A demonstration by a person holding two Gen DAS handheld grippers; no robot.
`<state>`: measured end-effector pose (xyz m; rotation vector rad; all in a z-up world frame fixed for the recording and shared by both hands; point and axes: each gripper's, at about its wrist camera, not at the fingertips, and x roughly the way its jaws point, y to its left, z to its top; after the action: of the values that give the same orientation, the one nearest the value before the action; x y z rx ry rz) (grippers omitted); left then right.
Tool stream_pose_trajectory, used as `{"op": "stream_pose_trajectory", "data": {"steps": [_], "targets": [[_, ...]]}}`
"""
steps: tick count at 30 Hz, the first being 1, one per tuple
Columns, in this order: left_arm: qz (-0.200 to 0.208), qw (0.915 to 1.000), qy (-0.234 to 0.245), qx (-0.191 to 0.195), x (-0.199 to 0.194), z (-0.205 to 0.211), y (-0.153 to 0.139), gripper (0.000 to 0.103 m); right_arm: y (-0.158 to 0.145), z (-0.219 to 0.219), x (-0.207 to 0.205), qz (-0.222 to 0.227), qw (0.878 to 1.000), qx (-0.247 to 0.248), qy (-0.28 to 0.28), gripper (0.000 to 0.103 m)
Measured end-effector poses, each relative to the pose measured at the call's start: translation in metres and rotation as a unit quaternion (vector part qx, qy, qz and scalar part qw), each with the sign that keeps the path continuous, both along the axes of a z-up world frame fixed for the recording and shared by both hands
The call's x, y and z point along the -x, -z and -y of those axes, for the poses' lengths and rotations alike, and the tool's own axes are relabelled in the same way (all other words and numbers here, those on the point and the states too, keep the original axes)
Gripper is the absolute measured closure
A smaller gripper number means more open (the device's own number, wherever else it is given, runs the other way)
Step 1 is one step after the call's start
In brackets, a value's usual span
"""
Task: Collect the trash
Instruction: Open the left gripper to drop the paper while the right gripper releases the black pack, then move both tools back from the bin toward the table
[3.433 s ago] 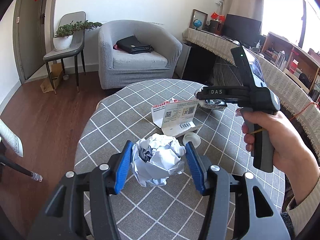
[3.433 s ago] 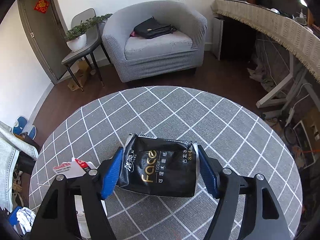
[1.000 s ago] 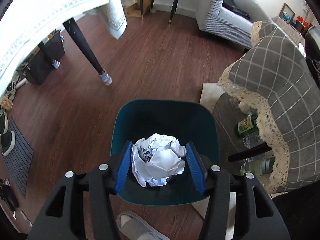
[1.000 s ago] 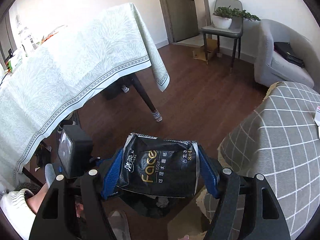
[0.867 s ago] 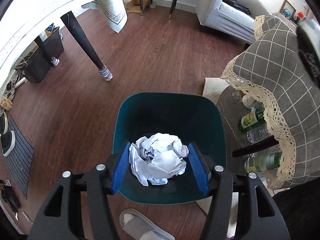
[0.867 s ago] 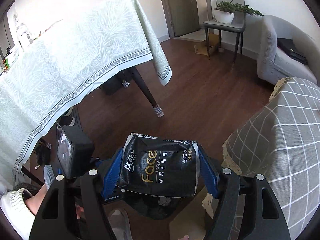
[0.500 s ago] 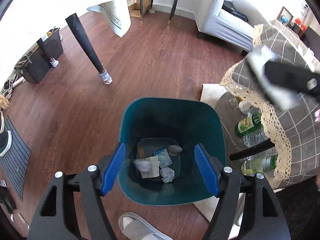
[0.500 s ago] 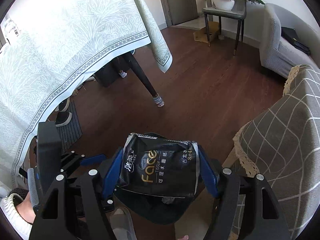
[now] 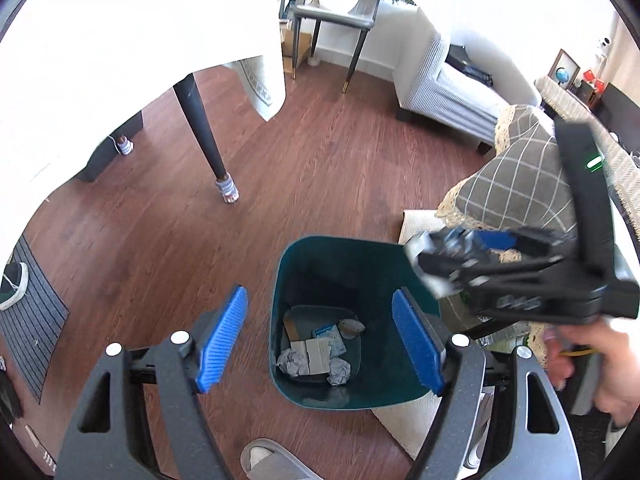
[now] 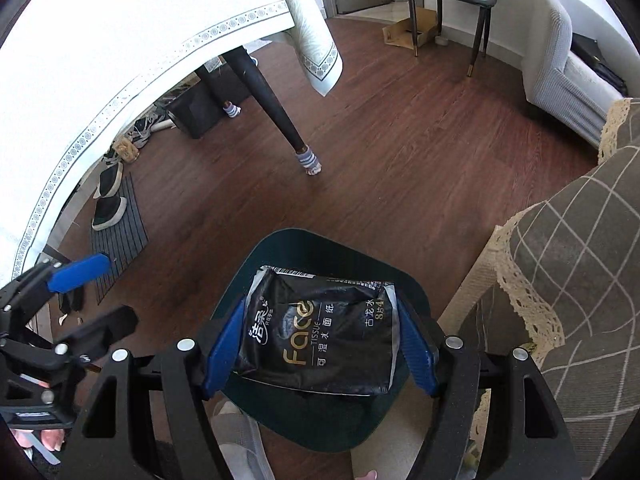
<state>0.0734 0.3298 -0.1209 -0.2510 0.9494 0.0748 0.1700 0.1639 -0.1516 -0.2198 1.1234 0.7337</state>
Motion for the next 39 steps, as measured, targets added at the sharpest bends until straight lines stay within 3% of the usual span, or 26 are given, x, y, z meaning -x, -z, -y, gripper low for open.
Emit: {"op": "stream_pose_trajectory", "data": {"steps": [16, 19, 21, 24, 31, 35, 39], "targets": [[0.068, 0.9974, -0.022, 0.001, 0.023, -0.017, -0.06, 0.046, 0.063, -0.032, 0.015, -0.025, 0.996, 0.081, -0.032, 0.03], [0.082, 0.9963, -0.025, 0.002, 0.027, -0.021, -0.07, 0.046, 0.069, -0.035, 0.019, -0.021, 0.995, 0.092, -0.038, 0.027], [0.088, 0.9957, -0.027, 0.007, 0.031, -0.024, -0.074, 0.046, 0.073, -0.037, 0.022, -0.015, 0.994, 0.098, -0.045, 0.017], [0.095, 0.9949, -0.033, 0.008, 0.035, -0.026, -0.081, 0.046, 0.076, -0.038, 0.025, -0.008, 0.992, 0.113, -0.053, 0.016], [0.112, 0.993, -0.039, 0.003, 0.041, -0.025, -0.099, 0.046, 0.07, -0.032, 0.028, -0.005, 0.992, 0.105, -0.063, 0.016], [0.128, 0.9911, -0.037, -0.003, 0.041, -0.02, -0.111, 0.046, 0.048, -0.026, 0.031, 0.017, 0.994, 0.085, -0.072, 0.017], [0.147, 0.9886, -0.034, -0.006, 0.04, -0.011, -0.126, 0.046, 0.02, -0.013, 0.032, 0.038, 0.994, 0.057, -0.083, 0.029]]}}
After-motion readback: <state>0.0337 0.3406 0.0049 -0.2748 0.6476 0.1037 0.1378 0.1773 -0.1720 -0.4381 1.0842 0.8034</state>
